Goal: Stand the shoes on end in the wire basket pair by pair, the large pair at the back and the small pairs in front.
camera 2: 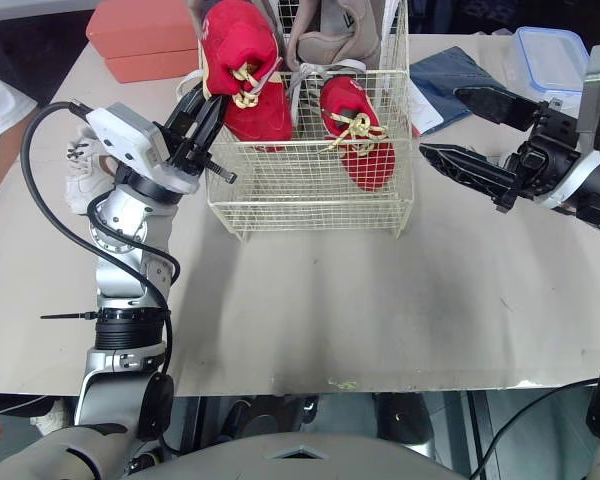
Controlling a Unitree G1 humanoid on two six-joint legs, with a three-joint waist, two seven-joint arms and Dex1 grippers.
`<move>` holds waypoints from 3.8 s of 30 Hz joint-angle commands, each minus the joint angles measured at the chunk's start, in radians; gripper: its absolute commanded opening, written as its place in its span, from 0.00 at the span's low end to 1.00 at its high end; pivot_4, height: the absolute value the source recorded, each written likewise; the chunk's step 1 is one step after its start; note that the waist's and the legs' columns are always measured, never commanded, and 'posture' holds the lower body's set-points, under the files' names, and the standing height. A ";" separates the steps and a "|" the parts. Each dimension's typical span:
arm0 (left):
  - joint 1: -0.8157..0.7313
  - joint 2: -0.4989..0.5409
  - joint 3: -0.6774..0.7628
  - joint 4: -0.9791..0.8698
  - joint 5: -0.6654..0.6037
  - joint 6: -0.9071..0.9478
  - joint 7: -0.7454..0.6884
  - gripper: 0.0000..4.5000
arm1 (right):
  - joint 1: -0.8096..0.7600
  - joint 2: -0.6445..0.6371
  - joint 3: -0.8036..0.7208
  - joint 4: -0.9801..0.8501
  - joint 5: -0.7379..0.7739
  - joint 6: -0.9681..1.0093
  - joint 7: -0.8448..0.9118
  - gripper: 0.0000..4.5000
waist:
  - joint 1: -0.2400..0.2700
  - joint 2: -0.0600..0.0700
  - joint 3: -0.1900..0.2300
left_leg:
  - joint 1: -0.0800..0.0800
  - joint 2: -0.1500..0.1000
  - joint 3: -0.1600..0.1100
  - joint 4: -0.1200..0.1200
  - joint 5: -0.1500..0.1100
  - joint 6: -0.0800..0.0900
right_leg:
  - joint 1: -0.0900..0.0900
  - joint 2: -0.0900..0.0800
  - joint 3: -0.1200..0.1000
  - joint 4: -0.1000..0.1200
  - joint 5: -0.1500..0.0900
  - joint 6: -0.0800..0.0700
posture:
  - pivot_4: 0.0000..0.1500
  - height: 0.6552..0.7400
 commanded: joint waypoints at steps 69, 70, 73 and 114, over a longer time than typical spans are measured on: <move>-0.108 0.656 0.150 -0.561 -0.928 1.142 -0.306 0.99 | -0.298 -0.109 0.074 1.526 -0.761 -0.719 0.232 1.00 | -0.031 0.011 0.000 | 0.022 0.005 0.009 -0.016 0.000 0.001 | 0.018 0.006 0.009 -0.013 0.000 0.000 | 1.00 1.00; -0.105 0.657 0.149 -0.562 -0.924 1.141 -0.302 1.00 | -0.302 -0.111 0.078 1.539 -0.767 -0.724 0.236 0.88 | -0.031 0.011 0.000 | 0.022 0.005 0.009 -0.016 0.000 0.001 | 0.018 0.006 0.009 -0.013 0.000 0.000 | 1.00 1.00; -0.103 0.658 0.148 -0.565 -0.920 1.138 -0.295 1.00 | -0.307 -0.113 0.082 1.554 -0.774 -0.730 0.251 0.60 | -0.032 0.011 0.000 | 0.022 0.005 0.010 -0.016 0.000 0.000 | 0.018 0.006 0.009 -0.013 0.000 0.000 | 1.00 1.00; -0.168 0.559 0.039 -0.446 -0.751 1.052 -0.433 1.00 | -0.120 -0.219 -0.036 0.303 -0.461 -0.397 0.250 0.01 | -0.025 0.014 0.002 | 0.022 0.005 0.011 -0.016 -0.001 0.001 | 0.015 0.007 0.011 -0.009 0.000 0.000 | 1.00 1.00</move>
